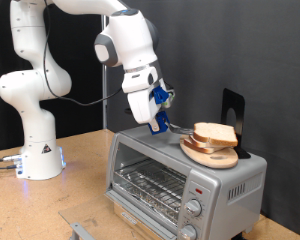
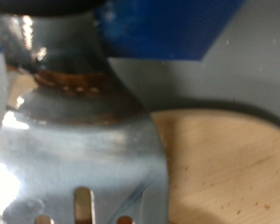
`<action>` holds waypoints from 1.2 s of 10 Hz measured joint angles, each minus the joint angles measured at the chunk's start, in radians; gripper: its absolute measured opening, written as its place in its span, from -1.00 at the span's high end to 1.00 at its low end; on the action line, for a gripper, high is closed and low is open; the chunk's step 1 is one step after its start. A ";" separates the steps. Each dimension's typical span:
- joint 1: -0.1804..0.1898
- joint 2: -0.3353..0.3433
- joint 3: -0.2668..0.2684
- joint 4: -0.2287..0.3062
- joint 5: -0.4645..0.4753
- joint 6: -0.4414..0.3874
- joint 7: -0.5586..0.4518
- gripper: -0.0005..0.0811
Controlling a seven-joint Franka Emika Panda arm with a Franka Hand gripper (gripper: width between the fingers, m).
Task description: Make a piece of toast with the oven
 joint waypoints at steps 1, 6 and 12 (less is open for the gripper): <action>0.000 0.013 0.001 0.017 -0.001 0.000 0.013 -0.07; 0.000 0.080 0.002 0.106 -0.021 -0.002 0.079 -0.07; 0.005 0.108 0.004 0.114 0.022 0.085 -0.009 -0.07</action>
